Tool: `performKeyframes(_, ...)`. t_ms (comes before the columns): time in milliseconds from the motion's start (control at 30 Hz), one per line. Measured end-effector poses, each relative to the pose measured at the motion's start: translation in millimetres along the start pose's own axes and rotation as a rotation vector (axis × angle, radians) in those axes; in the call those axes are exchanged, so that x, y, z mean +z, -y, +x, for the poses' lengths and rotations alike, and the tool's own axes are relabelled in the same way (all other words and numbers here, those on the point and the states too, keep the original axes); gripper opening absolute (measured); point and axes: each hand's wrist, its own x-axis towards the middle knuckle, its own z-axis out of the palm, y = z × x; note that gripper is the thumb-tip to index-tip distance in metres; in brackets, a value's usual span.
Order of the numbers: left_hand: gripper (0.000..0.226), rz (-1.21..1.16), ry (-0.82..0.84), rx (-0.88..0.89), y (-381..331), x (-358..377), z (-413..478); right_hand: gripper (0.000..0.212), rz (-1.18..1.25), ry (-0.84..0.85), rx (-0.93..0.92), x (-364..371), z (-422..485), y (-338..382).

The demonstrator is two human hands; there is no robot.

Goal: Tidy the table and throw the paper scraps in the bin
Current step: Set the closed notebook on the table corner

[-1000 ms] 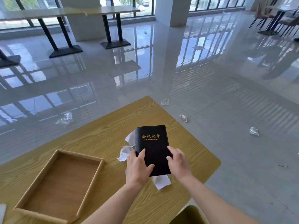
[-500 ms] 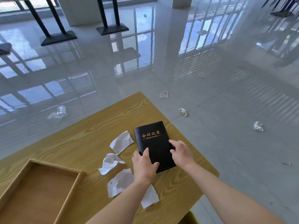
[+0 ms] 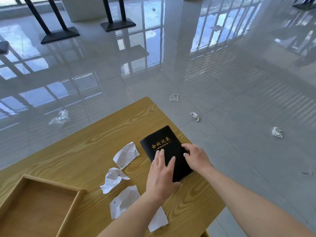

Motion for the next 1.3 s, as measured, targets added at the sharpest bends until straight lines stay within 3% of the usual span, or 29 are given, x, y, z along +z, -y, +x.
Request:
performKeyframes(500,0.095,0.093,0.137,0.038,9,1,41,0.048,-0.091,-0.021,-0.049,4,22,-5)
performKeyframes(1300,0.097,0.153,0.145,-0.025,9,-3,71,0.046,-0.144,-0.068,-0.077,5,62,3)
